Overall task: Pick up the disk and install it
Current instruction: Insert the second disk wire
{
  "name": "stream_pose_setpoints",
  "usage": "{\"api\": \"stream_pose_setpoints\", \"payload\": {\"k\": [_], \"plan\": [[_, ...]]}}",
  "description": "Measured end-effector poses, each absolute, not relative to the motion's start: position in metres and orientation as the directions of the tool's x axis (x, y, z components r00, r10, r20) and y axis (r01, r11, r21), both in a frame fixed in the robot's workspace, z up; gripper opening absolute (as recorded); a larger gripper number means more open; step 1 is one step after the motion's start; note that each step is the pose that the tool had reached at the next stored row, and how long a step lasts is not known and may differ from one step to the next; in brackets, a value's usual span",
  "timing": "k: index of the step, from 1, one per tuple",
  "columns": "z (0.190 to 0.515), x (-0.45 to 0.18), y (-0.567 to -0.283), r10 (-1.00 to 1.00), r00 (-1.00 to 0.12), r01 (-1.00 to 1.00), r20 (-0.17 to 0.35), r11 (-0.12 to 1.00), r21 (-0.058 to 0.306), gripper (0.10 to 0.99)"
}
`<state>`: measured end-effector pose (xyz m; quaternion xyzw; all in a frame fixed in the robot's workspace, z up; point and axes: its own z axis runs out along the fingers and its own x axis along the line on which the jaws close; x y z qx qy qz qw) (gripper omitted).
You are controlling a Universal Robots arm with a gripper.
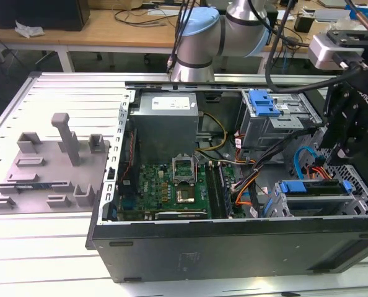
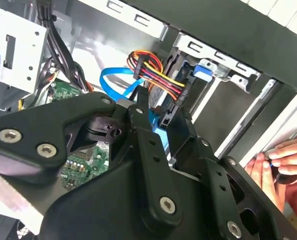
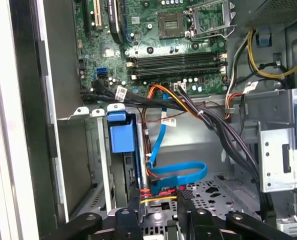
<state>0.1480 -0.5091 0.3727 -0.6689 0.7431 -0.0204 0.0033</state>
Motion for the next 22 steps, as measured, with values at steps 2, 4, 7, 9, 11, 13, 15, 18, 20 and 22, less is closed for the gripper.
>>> {"api": "stream_pose_setpoints", "payload": {"k": [2,4,7,9,11,13,15,18,20,22], "plan": [[0.3716,0.1449,-0.5088,-0.995,-0.100,-0.994,0.024,0.100,-0.032,0.427],[0.3715,0.1444,-0.5086,-0.995,-0.099,-0.995,0.034,0.098,-0.032,0.427],[0.3710,0.1442,-0.5084,-0.993,-0.098,-0.995,0.059,0.097,-0.033,0.427],[0.3700,0.1441,-0.5081,-0.993,-0.098,-0.995,0.063,0.096,-0.033,0.427],[0.3690,0.1440,-0.5076,-0.993,-0.098,-0.995,0.064,0.096,-0.033,0.427],[0.3677,0.1438,-0.5072,-0.993,-0.098,-0.995,0.065,0.096,-0.033,0.427],[0.3673,0.1436,-0.5070,-0.993,-0.098,-0.995,0.065,0.096,-0.033,0.427],[0.3664,0.1435,-0.5066,-0.993,-0.098,-0.995,0.065,0.096,-0.033,0.282],[0.3659,0.1434,-0.5064,-0.993,-0.098,-0.995,0.065,0.096,-0.033,0.216],[0.3652,0.1435,-0.5063,-0.993,-0.098,-0.995,0.065,0.096,-0.033,0.216]]}}
